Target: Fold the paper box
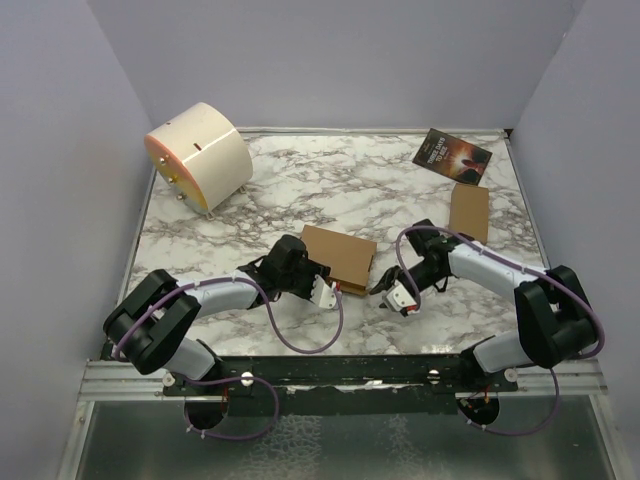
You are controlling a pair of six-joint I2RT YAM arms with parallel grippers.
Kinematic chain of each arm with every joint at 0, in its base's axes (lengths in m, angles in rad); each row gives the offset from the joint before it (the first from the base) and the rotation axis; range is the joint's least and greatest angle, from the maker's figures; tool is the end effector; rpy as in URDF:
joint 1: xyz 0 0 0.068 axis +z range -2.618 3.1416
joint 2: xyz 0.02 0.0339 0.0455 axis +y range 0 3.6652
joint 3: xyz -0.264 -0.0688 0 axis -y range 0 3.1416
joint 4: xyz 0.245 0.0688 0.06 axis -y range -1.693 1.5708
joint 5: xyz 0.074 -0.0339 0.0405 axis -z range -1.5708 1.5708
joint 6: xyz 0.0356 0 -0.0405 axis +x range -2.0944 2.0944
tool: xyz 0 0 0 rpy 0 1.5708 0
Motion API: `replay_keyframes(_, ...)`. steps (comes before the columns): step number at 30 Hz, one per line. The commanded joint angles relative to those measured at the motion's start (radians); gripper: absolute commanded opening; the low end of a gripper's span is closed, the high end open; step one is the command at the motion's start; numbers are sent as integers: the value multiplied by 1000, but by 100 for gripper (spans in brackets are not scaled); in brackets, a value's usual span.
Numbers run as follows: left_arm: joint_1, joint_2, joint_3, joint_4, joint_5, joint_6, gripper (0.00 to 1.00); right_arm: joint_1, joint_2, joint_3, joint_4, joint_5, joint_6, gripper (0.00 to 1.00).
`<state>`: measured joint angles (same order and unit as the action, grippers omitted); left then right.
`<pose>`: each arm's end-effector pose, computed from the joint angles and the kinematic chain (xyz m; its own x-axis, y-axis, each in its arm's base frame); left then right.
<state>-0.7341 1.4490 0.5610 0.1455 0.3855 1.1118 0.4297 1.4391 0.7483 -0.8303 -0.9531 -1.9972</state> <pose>0.1899 -0.1894 0.1510 0.5185 0.6510 -0.5544 0.8162 -0.1835 0.5479 0.1853 0.1168 0.1709 0.6287 -0.2919 -0.7208 -0.7116 -0.5896 -0.3820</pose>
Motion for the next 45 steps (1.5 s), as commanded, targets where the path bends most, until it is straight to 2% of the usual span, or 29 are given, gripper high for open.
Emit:
replay_keyframes(1,6,16,8,-46,39,-14,46,10,-7,-12,87,53,-36,40)
replay_keyframes(7,7,22,10,-47,44,-14,46,11,-18,-41,161,61,-48,40)
replay_keyframes(11,9,23,10,-46,47,-18,47,17,-14,-64,203,73,-111,40)
replay_keyframes(19,10,29,10,-49,54,-20,47,68,-5,-89,314,123,-108,31)
replay_keyframes(34,10,33,16,-57,59,-19,47,96,30,-38,273,207,-94,19)
replay_keyframes(45,12,35,19,-63,59,-22,47,118,42,-35,280,216,-91,16)
